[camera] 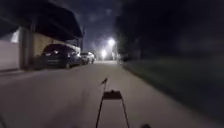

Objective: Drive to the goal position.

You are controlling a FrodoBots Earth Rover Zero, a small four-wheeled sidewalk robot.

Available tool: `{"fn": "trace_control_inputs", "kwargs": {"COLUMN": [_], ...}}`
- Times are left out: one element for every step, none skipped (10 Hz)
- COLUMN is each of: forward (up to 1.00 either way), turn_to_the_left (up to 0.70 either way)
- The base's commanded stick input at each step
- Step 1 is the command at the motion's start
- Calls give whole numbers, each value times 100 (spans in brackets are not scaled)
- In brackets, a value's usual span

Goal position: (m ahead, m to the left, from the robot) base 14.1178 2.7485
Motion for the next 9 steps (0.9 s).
{"fn": "trace_control_inputs", "kwargs": {"forward": [50,50,50,50,50,50,50,50,50], "turn_to_the_left": [0,0,0,0,0,0,0,0,0]}}
